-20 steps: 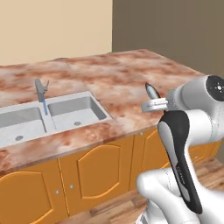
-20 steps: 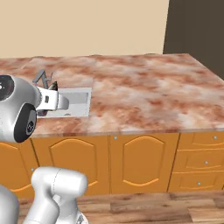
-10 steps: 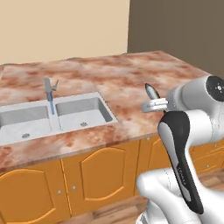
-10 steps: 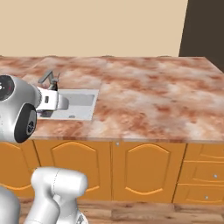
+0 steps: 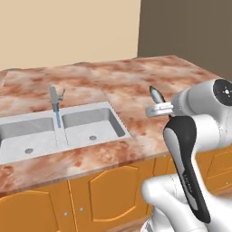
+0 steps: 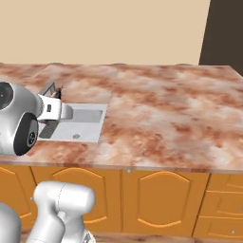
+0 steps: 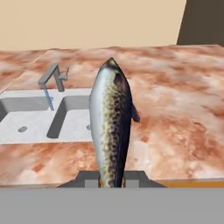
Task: Take the fish out of the fridge, briefly rinse it in the sink, and place it on the tray next to the sink.
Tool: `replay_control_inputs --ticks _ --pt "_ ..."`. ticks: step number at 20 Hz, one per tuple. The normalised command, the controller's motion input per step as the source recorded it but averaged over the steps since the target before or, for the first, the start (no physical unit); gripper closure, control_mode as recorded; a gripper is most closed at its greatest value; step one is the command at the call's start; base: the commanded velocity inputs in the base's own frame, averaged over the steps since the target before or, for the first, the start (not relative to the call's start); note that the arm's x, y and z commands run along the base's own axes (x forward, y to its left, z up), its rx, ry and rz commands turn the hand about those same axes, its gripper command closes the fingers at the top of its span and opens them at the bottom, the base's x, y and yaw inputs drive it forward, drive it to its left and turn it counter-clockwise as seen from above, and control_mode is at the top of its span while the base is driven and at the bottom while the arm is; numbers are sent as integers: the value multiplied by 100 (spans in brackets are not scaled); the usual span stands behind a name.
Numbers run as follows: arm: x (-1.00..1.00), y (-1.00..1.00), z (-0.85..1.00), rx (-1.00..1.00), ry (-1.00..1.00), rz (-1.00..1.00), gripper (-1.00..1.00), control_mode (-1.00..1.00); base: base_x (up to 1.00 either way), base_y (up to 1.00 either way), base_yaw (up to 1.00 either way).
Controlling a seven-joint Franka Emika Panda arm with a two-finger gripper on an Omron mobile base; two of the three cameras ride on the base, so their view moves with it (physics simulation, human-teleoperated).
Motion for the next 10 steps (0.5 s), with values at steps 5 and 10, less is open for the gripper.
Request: replay_control_inputs --ticks 5,10 --pt "0 0 0 0 0 0 100 100 56 27 0" --pt "23 11 0 -4 13 7 100 -100 40 23 1"
